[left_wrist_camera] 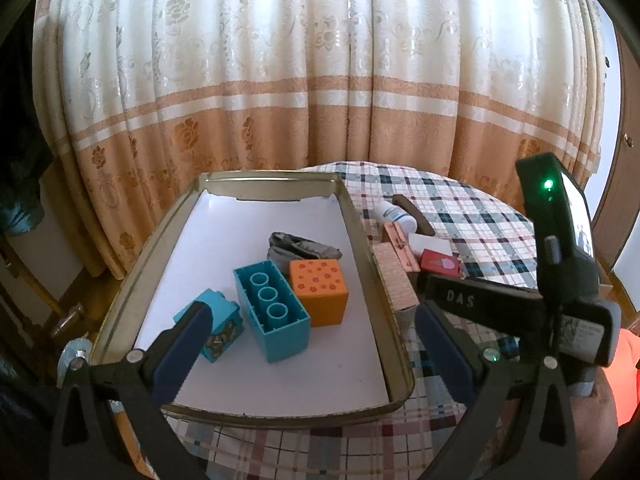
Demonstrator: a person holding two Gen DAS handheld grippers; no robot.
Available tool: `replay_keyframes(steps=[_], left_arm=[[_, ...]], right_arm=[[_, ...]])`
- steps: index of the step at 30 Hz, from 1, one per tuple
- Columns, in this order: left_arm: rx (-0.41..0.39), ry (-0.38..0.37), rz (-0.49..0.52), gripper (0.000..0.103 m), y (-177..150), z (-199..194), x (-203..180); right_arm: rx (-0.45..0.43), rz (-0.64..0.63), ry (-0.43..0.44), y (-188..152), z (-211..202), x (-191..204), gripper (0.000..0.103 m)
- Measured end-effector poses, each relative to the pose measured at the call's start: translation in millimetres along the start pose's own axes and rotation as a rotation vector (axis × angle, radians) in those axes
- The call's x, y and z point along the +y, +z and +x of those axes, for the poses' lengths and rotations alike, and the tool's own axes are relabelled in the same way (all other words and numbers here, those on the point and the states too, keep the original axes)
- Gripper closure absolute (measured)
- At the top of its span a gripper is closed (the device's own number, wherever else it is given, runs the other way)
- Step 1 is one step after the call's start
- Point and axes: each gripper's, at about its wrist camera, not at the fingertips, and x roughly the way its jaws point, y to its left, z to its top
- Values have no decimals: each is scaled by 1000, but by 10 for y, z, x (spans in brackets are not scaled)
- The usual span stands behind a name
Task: Organize rigid objects
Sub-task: 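Withdraw both tools and move the right tool toward the red ice-cream block, then close the right tool on the red ice-cream block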
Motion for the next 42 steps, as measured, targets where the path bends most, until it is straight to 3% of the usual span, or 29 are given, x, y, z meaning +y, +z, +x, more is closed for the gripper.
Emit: replay_keyframes(steps=[11,14,24,29,37,42], left_arm=[[6,-3,15,1,-14,0,-44],[4,-5,12,1,-10,0,-44],[-6,-12,42,1,-18,-6,-154],[-26,-48,83,2,-23,-47,-284],[-49,-84,146,3,-9,-87,-530],[-30,-90,141,3,4,-50,-559]], right_arm=[[-15,-14,8,101,98,2,45],[-15,-27,-6,95,101,-18,59],[-26,10,-25,77,-1,-255,63],[-45,6,-87,61,-130,-393,70],[-38,65,-102,-10,-229,-735,70],[-26,75,-54,-7,-234,-805,68]])
